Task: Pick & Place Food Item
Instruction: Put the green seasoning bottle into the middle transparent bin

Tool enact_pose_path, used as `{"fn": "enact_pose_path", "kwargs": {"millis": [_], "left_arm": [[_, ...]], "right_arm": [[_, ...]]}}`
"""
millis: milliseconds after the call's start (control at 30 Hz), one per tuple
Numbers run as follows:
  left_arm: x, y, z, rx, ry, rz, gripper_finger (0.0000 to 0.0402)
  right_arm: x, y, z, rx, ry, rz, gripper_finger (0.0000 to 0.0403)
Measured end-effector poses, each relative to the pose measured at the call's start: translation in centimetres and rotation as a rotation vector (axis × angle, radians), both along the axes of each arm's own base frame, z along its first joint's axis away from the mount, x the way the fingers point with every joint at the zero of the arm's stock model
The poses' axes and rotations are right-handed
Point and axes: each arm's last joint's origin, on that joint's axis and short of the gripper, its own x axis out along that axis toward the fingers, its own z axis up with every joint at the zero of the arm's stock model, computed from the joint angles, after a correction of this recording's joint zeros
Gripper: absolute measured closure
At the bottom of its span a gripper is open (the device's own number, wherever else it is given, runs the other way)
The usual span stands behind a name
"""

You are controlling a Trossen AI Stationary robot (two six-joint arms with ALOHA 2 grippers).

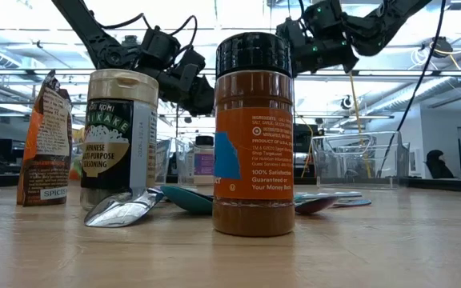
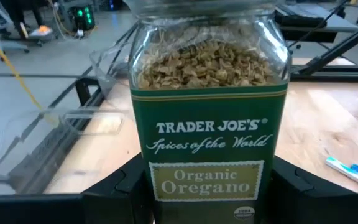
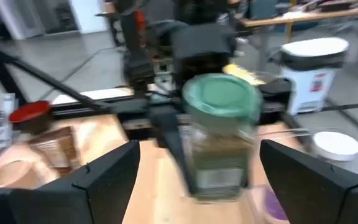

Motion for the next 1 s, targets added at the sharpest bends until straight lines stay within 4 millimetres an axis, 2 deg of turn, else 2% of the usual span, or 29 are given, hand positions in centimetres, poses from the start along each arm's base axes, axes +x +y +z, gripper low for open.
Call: {"fn": "enact_pose_path", "kwargs": {"millis": [267, 667, 1000], "left_arm": [[-0.1, -0.8, -1.1, -0.058, 0.114, -0.019, 0.0199], [0.6, -2.8, -1.8, -0.064, 0.189, -0.04, 0.0199], [1.1, -4.2, -1.8, -0.063, 0.191, -0.068, 0.0199]], "right_arm": [[0.5, 0.6, 0.5, 0.015, 0.175, 0.04, 0.0083], [1.4, 2.1, 0.7, -0.076, 0.18, 0.018, 0.0083], [2.8, 1.8, -1.2, -0.027, 0.194, 0.02, 0.0083]]}}
